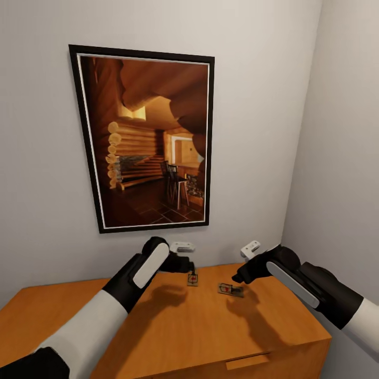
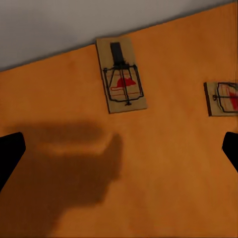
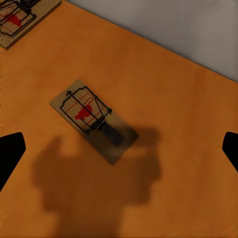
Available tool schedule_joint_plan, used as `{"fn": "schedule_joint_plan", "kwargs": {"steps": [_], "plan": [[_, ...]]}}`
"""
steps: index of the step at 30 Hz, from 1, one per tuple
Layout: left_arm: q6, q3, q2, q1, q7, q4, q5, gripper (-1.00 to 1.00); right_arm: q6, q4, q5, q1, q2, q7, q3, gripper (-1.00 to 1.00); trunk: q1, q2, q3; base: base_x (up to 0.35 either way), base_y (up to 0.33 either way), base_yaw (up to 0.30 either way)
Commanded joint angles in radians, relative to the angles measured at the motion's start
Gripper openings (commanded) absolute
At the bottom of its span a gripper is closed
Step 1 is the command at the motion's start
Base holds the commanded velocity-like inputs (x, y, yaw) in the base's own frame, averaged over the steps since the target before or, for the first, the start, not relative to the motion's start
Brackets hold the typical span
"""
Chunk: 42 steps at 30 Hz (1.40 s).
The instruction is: Take the four mousetraps from the cabinet in the bathroom and place them on the bathroom floor. Make sure all four end up on the same floor surface, and ensure that at least two of them are either under or directly next to the same bathroom sink.
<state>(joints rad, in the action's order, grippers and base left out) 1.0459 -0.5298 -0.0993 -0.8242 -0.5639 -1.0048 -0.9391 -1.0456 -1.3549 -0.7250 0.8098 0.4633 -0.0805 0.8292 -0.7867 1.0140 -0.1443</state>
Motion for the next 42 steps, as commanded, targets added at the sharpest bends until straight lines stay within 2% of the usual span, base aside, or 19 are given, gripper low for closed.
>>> {"fn": "schedule_joint_plan", "kwargs": {"steps": [1,5,6,12,17,22,31,42], "plan": [[0.001,-0.010,0.012,-0.001,0.008,-0.010,-0.010,1.00,-0.002,-0.001,-0.008,0.002,0.001,-0.008,0.003,1.00,0.000,0.001,-0.002,0.000,0.000,0.000],[0.001,-0.029,0.066,-0.001,0.069,-0.063,-0.011,1.00,-0.002,-0.001,-0.008,0.002,0.000,-0.008,0.003,1.00,0.000,0.001,-0.002,0.000,0.000,0.000],[0.001,-0.029,0.066,-0.001,0.069,-0.063,-0.011,1.00,-0.002,-0.001,-0.008,0.002,0.000,-0.008,0.003,1.00,0.000,0.001,-0.002,0.000,0.000,0.000],[0.001,-0.038,0.142,-0.001,0.158,-0.151,-0.012,1.00,-0.002,-0.001,-0.008,0.002,-0.002,-0.008,0.006,1.00,0.000,0.001,-0.002,0.000,0.000,0.000],[0.001,-0.040,0.182,-0.001,0.201,-0.186,-0.013,1.00,-0.002,0.000,-0.007,0.002,-0.003,-0.008,0.008,1.00,0.000,0.001,-0.002,0.000,0.000,0.000],[0.001,-0.040,0.196,-0.001,0.214,-0.195,-0.014,1.00,-0.002,0.006,-0.002,0.001,-0.003,-0.008,0.015,1.00,0.000,0.001,-0.002,0.000,0.000,0.000],[0.001,-0.041,0.204,-0.001,0.220,-0.200,-0.013,1.00,-0.002,0.023,0.001,0.002,-0.005,-0.008,0.067,1.00,0.000,0.001,-0.002,0.000,0.000,0.000],[0.001,-0.042,0.204,-0.001,0.222,-0.208,-0.011,1.00,-0.002,0.053,-0.004,0.002,-0.007,-0.007,0.076,1.00,0.000,0.001,-0.002,0.000,0.000,0.000]]}}
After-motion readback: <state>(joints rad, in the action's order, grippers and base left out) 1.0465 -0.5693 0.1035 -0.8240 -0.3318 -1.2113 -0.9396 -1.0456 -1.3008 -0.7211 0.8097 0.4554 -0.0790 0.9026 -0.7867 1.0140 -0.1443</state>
